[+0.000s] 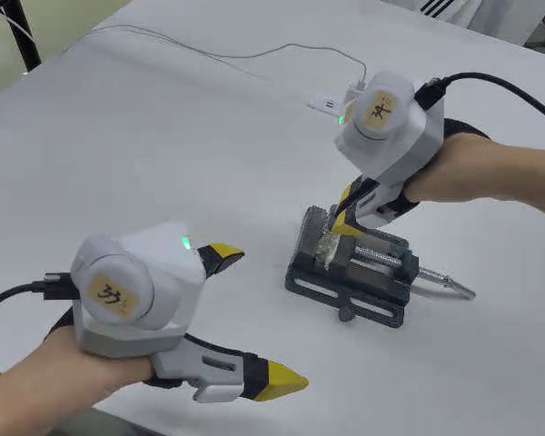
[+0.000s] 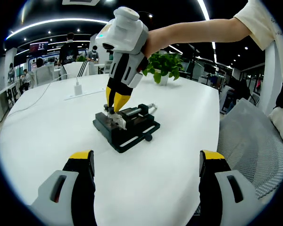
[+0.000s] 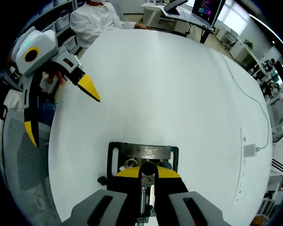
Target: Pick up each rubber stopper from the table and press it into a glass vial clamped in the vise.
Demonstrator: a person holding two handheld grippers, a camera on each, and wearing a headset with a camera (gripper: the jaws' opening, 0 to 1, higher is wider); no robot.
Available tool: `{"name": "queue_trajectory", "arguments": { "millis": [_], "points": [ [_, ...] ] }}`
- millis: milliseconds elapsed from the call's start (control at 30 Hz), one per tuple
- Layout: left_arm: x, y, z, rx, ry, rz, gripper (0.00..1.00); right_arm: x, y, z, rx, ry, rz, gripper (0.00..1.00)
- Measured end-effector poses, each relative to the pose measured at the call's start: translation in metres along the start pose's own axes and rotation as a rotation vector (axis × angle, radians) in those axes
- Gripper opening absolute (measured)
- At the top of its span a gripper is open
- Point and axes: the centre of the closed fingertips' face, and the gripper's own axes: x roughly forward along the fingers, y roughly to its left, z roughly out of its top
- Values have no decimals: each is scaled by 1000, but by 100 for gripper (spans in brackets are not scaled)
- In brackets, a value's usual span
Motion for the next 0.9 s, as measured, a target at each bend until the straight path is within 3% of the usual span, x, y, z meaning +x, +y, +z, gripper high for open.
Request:
{"name": "queue_trajectory", "arguments": {
  "millis": [600,767,900],
  "points": [
    [-2,1,0,0,5,-2,91,-7,13,2,-113,-17,11,10],
    [-2,1,0,-1,1,-1,91,-11,7,2,-120,-27,-5,18],
    [-2,2,0,-2,3,0,91,-20,-1,0,-125,-40,-10,15]
  ]
}}
